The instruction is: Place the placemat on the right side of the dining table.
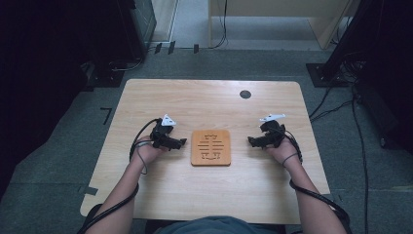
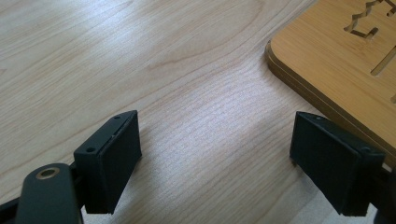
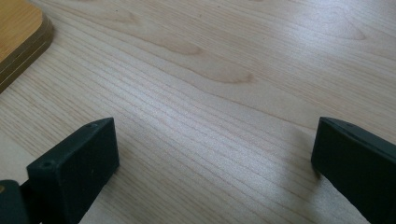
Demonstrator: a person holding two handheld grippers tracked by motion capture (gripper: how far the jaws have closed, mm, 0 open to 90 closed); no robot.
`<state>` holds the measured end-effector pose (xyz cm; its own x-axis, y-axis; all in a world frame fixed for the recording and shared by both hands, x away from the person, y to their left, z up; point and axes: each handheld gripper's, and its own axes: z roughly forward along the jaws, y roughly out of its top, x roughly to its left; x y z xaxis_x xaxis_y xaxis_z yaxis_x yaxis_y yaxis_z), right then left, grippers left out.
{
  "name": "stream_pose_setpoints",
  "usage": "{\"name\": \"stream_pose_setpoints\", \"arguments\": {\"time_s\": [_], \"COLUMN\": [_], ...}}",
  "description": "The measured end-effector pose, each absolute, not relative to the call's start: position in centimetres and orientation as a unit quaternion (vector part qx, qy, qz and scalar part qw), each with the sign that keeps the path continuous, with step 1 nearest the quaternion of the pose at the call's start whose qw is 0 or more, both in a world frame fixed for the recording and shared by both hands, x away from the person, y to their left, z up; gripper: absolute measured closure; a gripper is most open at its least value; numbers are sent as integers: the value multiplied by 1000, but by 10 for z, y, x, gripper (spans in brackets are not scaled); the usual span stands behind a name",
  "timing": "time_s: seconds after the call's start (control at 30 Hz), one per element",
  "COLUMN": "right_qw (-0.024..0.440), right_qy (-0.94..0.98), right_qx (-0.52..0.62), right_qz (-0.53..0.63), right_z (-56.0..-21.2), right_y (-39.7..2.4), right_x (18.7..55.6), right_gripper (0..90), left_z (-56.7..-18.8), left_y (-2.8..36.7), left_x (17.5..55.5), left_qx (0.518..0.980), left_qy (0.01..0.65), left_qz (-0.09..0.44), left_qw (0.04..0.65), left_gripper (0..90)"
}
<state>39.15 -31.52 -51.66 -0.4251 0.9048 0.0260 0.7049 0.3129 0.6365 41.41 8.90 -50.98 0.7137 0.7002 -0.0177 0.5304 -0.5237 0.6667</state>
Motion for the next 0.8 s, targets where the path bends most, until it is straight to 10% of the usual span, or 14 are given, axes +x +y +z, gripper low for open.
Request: {"name": "stream_pose_setpoints", "arguments": {"time_s": [0.13,0.8], "right_qw": [165,132], "right_qy": [790,800], "right_qx": [514,499], "right_qz": [292,304], "right_z": [-511,-504], "right_y": [-314,-294], "right_x": [391,388], "right_gripper": [150,286], "left_z": [-509,-503], "left_y": [89,85], "left_x": [414,409], "left_qx": [865,869], "left_qy": [356,354], "left_qz": [119,96], "left_qw": [332,332], "left_gripper": [156,267]}}
